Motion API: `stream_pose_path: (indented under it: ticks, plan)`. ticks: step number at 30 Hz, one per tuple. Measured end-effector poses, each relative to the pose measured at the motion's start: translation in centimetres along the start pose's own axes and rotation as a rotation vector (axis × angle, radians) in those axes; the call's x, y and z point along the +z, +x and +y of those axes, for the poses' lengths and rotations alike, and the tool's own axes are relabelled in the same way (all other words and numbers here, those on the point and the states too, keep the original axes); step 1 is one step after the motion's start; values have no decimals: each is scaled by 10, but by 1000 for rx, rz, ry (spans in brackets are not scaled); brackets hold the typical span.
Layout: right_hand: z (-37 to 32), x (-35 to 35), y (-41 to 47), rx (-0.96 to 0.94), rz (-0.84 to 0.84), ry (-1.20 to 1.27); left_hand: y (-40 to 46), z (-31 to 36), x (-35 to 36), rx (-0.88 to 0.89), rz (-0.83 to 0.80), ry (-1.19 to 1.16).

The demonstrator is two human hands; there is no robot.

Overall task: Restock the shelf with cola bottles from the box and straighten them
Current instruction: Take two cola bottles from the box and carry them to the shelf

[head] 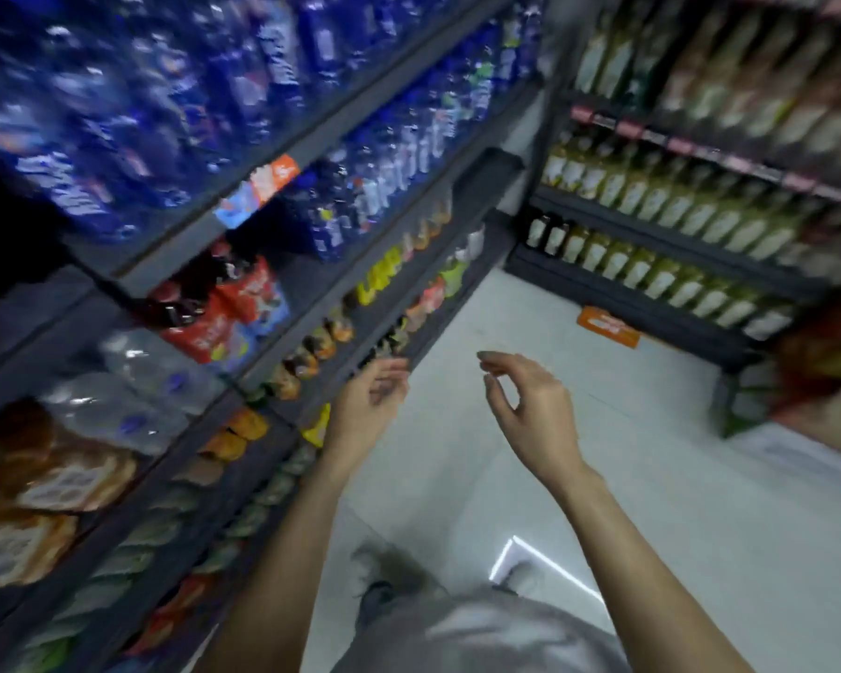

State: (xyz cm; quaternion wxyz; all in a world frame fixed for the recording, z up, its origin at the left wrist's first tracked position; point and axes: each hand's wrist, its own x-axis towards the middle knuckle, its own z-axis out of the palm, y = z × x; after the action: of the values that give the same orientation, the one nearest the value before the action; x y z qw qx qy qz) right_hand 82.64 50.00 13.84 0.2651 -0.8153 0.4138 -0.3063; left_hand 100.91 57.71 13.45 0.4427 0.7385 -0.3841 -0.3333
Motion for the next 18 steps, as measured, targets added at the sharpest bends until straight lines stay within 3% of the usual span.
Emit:
stream_pose_path:
  ticks: [7, 14, 18]
  plan:
    - [189, -90, -105, 472, -21, -155, 4, -38, 191, -311, -241, 85]
    - [319, -186, -161, 1115, 33, 99, 36, 0, 332, -291, -468, 249]
    - [385, -246, -170, 1322, 87, 179, 89, 15, 416, -350, -634, 496]
